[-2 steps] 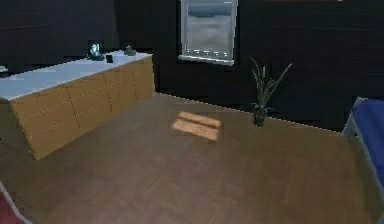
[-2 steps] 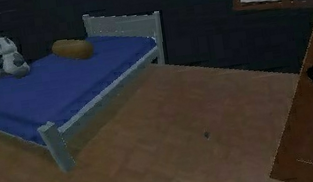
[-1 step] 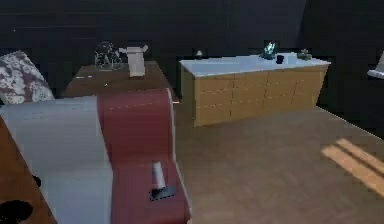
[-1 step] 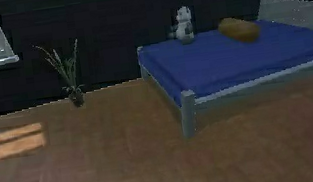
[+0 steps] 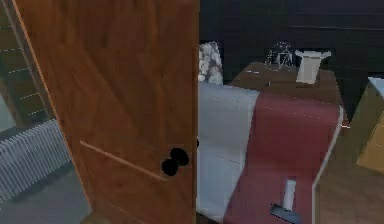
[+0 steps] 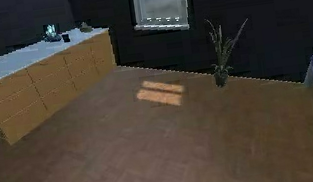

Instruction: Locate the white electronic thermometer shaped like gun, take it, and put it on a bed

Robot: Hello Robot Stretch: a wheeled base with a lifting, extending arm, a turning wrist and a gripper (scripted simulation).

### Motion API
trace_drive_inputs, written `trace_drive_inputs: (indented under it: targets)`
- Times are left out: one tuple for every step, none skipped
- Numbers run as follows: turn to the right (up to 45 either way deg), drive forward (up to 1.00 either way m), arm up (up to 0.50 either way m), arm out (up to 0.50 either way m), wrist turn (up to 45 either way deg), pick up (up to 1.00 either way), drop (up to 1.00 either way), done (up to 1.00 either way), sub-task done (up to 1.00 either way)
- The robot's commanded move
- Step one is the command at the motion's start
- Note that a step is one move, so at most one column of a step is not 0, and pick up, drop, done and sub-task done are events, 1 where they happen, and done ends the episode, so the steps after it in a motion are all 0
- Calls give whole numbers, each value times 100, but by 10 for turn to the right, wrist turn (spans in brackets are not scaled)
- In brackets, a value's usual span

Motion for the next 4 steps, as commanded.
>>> trace_drive_inputs:
  targets:
    - [-450,0,0,0,0,0,0,0,0]
    - [-90,0,0,0,0,0,0,0,0]
    - [450,0,0,0,0,0,0,0,0]
    - [450,0,0,0,0,0,0,0,0]
